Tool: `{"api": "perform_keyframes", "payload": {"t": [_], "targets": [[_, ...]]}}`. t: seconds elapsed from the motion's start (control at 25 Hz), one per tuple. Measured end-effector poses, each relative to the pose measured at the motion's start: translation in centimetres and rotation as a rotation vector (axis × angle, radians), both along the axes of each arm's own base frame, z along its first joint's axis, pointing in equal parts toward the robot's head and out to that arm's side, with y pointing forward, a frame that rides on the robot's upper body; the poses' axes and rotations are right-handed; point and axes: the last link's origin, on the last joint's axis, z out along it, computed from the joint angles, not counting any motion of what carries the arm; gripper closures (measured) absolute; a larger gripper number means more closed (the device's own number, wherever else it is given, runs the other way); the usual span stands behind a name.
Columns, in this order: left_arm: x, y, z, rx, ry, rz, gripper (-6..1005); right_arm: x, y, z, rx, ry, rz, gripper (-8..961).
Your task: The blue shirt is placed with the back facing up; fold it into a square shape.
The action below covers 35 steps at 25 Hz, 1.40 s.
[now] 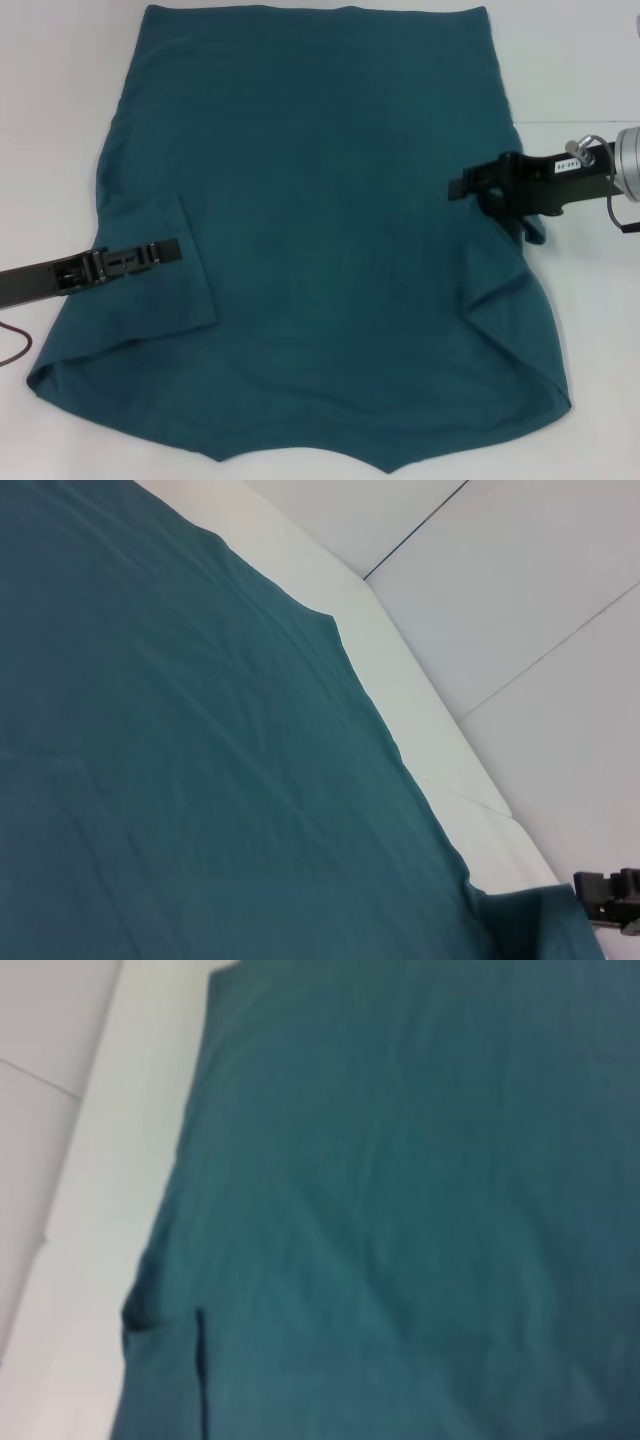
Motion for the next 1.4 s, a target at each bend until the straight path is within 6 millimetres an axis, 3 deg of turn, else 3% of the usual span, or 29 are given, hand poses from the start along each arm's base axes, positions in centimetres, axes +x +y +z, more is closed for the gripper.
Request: {"api": "perform_keyframes", "payload": {"t": [0.24,0.44,0.84,1.12,1.4], "targets": [[-0.1,0.0,-0.1,0.0,-0.002,0.005,207,0.2,-0.2,-0.2,-0.034,-0.063,0.013,401],[-0.2,0.0,-0.2,-0.002,-0.004,0.012,207,-0.9,-0.3,-0.9,-0.105,-0.127,0.079,401],[-0.2,0.0,-0.1,0.001,-0.004,0.014,207,-1.9,-0.4,0.7,-0.166,-0.229,0.15,401],[-0.3,0.0,-0.1,0.002,-0.008,0.019,207,-0.3,0.5,2.4,0.017,-0.161,0.072,401],[-0.6,-0.2,0.3,0.014,-0.022,0.034,207,0.4,-0.3,2.8,-0.029,-0.152,0.071,401]]}}
